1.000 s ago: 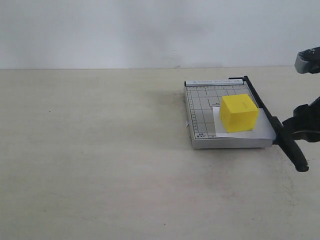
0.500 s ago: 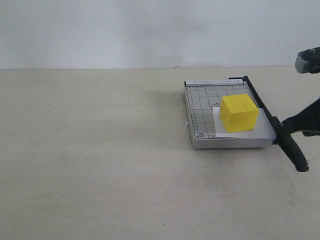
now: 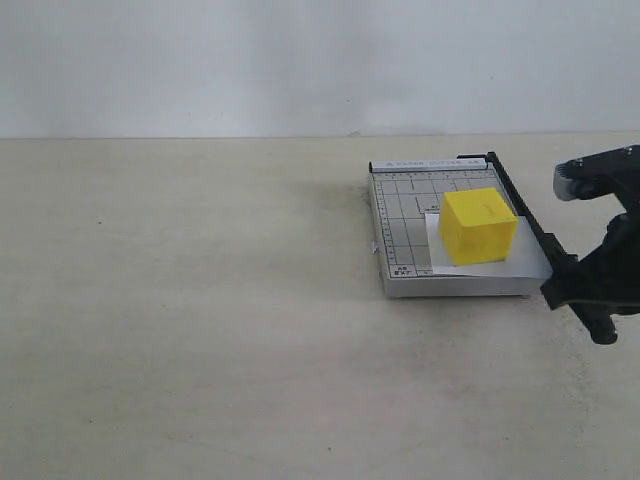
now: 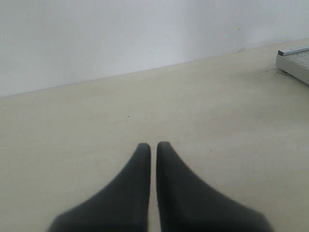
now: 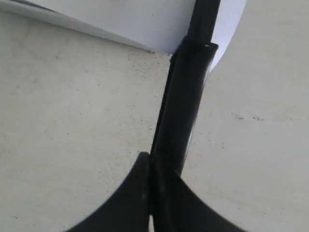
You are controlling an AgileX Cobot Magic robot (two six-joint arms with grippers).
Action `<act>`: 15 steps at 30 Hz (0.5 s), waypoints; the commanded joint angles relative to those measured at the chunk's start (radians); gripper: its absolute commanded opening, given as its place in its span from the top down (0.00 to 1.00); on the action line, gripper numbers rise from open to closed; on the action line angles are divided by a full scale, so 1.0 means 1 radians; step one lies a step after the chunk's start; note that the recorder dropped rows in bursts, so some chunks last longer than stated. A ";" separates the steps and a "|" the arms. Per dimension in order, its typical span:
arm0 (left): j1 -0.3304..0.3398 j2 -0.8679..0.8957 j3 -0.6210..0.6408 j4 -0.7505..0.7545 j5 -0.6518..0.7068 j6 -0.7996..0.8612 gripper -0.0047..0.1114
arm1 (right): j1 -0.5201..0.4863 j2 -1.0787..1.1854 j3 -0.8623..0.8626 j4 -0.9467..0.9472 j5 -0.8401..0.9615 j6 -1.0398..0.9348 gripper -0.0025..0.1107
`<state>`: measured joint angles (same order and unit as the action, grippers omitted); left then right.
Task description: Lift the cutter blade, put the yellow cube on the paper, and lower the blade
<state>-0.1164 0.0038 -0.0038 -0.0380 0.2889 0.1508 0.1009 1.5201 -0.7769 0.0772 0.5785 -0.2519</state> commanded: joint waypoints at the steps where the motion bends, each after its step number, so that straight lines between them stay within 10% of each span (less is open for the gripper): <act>1: 0.003 -0.004 0.004 0.000 -0.004 -0.008 0.92 | 0.001 0.048 -0.003 -0.025 -0.010 -0.008 0.98; 15: 0.003 -0.004 0.004 0.000 -0.004 -0.008 0.92 | 0.001 -0.468 0.034 0.112 -0.211 -0.112 0.98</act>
<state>-0.1164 0.0038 -0.0038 -0.0380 0.2889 0.1508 0.1062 1.1279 -0.7739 0.1092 0.4384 -0.2985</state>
